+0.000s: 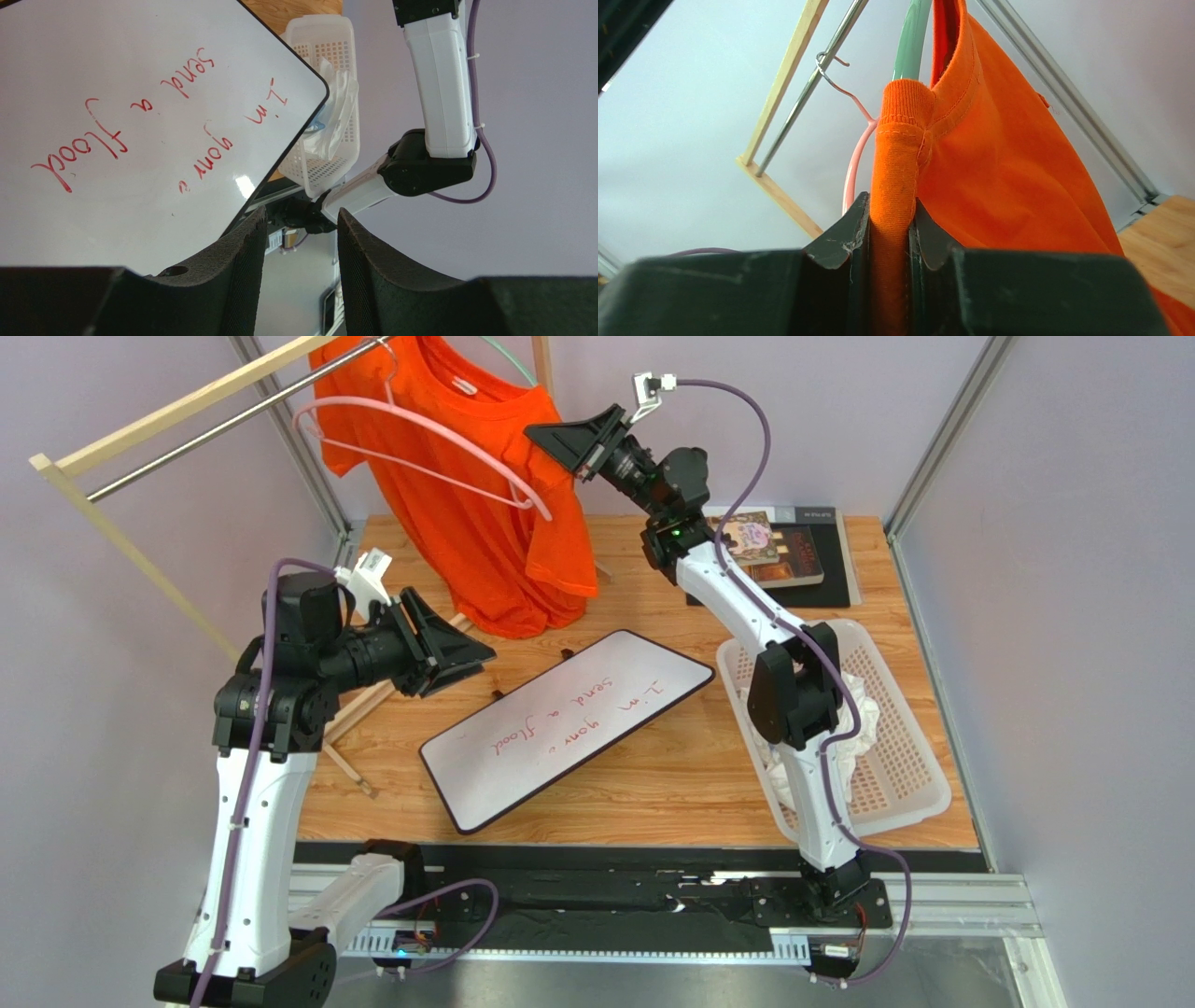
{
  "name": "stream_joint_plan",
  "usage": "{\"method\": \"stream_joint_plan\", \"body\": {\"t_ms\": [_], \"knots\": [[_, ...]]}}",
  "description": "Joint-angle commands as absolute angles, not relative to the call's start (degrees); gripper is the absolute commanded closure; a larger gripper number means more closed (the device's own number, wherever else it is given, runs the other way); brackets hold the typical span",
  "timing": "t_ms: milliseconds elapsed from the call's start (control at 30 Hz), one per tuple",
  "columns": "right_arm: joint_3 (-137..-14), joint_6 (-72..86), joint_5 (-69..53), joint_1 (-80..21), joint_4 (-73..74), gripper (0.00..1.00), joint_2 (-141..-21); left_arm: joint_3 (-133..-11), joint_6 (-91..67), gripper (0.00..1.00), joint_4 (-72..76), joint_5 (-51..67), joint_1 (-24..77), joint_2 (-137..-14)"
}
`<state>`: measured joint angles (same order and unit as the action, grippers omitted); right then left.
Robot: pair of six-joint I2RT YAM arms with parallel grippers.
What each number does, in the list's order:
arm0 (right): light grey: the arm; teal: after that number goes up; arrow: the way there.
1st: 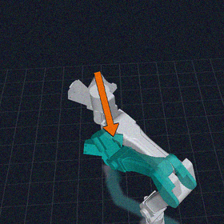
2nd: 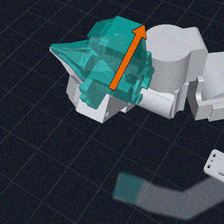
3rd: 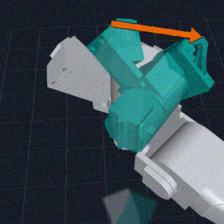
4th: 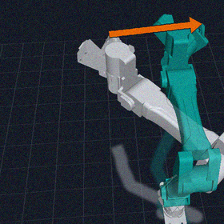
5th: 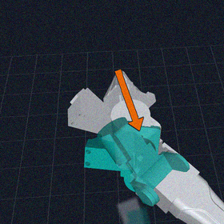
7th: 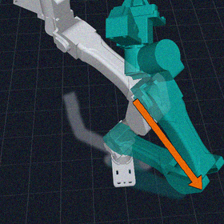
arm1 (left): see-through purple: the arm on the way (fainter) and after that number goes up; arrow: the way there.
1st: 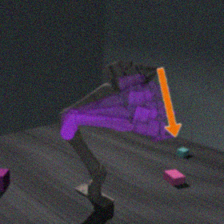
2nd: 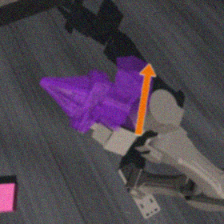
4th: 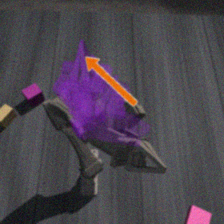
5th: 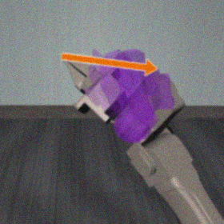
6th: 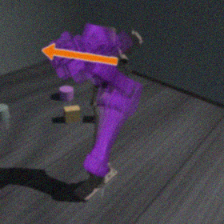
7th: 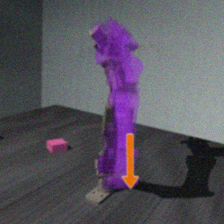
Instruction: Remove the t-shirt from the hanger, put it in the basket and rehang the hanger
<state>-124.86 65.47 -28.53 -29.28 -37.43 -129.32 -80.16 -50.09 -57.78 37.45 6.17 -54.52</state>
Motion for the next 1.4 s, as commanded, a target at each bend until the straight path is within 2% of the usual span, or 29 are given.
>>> {"method": "stream_joint_plan", "body": {"t_ms": [0,367,700,1000,1200,1367], "knots": [[-124.5,73.7,-25.5,-29.2,-53.4,1.00,-126.8,-79.5,-51.1,0.53,-56.3,38.5,5.9,-53.6],[-113.6,79.5,-25.1,-28.8,-62.5,1.00,-122.3,-79.5,-51.2,0.53,-56.0,38.5,5.9,-53.5],[-116.0,82.8,-24.4,-27.8,-63.1,1.00,-123.1,-79.5,-52.0,0.53,-54.9,38.4,5.9,-53.7],[-104.1,83.1,-25.6,-26.1,-65.9,1.00,-116.6,-79.5,-51.9,0.53,-54.4,38.3,5.9,-54.1],[-92.6,76.2,-28.9,-23.8,-60.0,1.00,-107.3,-79.0,-51.4,0.53,-52.2,39.5,5.9,-55.5],[-87.3,63.0,-33.7,-21.4,-45.6,1.00,-99.6,-79.2,-52.1,0.53,-48.5,41.9,6.1,-57.7]]}}
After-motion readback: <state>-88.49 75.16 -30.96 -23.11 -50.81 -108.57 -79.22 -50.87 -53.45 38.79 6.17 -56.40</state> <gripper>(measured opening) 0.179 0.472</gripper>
